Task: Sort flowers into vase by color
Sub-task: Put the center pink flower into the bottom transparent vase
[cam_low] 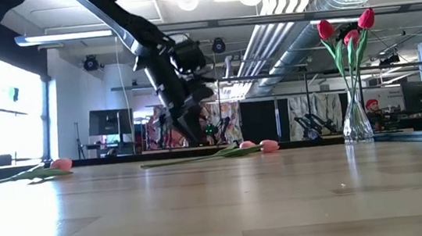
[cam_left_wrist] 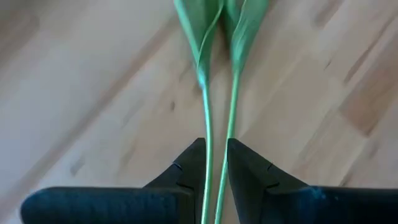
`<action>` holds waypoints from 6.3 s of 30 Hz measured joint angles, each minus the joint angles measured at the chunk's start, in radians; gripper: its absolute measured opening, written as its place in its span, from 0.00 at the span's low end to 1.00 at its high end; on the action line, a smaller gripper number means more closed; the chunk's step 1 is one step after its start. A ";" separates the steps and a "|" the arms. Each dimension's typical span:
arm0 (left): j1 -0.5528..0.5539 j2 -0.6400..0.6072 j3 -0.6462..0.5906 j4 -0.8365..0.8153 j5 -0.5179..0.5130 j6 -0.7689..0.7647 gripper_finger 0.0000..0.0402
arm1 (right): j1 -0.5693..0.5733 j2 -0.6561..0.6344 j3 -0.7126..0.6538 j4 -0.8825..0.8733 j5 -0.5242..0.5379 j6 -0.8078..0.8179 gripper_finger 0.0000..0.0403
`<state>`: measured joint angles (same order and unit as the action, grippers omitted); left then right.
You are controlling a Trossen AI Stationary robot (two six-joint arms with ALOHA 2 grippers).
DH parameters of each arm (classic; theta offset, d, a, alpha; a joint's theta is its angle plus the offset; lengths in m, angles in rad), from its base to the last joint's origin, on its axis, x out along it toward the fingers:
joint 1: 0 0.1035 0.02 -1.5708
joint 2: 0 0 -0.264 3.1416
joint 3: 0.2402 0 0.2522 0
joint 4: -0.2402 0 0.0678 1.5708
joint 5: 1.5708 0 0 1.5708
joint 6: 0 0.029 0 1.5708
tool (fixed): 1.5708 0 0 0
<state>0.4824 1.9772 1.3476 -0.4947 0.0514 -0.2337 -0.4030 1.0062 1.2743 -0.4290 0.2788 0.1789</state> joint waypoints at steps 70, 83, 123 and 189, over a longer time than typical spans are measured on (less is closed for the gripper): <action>-0.186 -0.018 -0.141 0.015 0.055 0.000 0.19 | 0.310 0.109 0.001 -0.070 0.090 0.303 0.51; -0.206 0.015 -0.139 -0.007 0.015 0.044 0.02 | 0.316 0.114 0.001 -0.103 0.097 0.442 0.46; -0.228 -0.569 -0.143 0.551 0.388 0.026 0.00 | 0.443 0.292 0.000 0.381 0.147 0.266 0.50; -0.379 -0.857 -0.142 0.202 -0.107 0.041 0.00 | 0.262 0.148 0.000 0.247 0.108 0.003 0.51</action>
<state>0.1034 1.1203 1.2057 -0.2925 -0.0558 -0.1930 -0.1414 1.1545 1.2743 -0.1817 0.3863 0.1814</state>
